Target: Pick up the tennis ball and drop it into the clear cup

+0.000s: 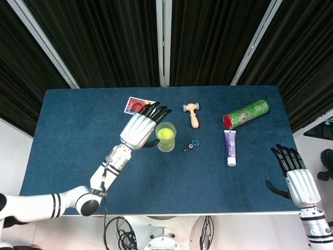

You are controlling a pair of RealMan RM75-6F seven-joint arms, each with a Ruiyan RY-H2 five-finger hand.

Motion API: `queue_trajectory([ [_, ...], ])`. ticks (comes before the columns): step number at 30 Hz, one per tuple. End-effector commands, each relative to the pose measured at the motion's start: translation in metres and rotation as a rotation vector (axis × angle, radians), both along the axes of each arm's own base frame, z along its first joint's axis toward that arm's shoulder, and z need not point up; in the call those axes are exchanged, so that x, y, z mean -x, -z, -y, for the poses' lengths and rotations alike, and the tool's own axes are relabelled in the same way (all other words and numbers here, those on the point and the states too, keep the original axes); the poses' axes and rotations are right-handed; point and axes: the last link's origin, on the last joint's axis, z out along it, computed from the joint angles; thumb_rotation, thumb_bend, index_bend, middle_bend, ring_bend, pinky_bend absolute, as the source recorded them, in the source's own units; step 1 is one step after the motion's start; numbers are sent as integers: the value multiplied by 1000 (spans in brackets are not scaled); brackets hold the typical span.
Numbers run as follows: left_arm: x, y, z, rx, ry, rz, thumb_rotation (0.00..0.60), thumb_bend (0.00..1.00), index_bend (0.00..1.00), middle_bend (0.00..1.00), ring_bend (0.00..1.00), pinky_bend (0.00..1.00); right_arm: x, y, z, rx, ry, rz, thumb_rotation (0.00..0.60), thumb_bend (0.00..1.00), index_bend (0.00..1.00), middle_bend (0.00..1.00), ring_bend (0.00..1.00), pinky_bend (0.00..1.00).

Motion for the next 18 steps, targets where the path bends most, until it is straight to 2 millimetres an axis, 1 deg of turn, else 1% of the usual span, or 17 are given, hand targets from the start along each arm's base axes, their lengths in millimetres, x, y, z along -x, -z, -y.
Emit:
queue_trajectory([
  [1,48,-27,43,-75,-41,-93,600,166,120,103,43,141,0,-1,-1,3,1,3,600,176,0,0,0,0],
  [2,62,-31,54,-89,-54,-123,600,150,120,103,43,126,0,0,-1,3,1,2,600,176,0,0,0,0],
  [3,81,-37,67,-115,-76,-160,600,137,120,102,43,110,1,0,-2,-1,4,0,600,176,0,0,0,0],
  [5,111,-43,86,-150,-119,-202,600,119,119,98,29,74,1,2,-3,-4,5,-2,600,176,0,0,0,0],
  [6,125,-45,96,-161,-145,-213,600,116,117,88,16,47,1,2,-4,-6,5,-2,600,176,0,0,0,0],
  [7,144,-46,108,-167,-180,-223,600,114,115,74,8,30,0,3,-5,-7,4,-3,600,176,0,0,0,0],
  [9,172,-48,128,-170,-232,-221,600,111,104,25,0,0,-1,4,-6,-6,2,-7,600,176,0,0,0,0],
  [13,214,-48,153,-177,-323,-191,600,111,90,15,0,0,-3,11,-6,-21,1,-23,600,176,0,0,0,0],
  [15,232,-45,161,-153,-378,-180,600,110,70,15,0,0,-5,15,-6,-32,-3,-33,600,176,0,0,0,0],
  [18,250,-45,166,-133,-436,-174,600,110,47,6,0,0,-6,18,-7,-40,-8,-41,600,176,0,0,0,0],
])
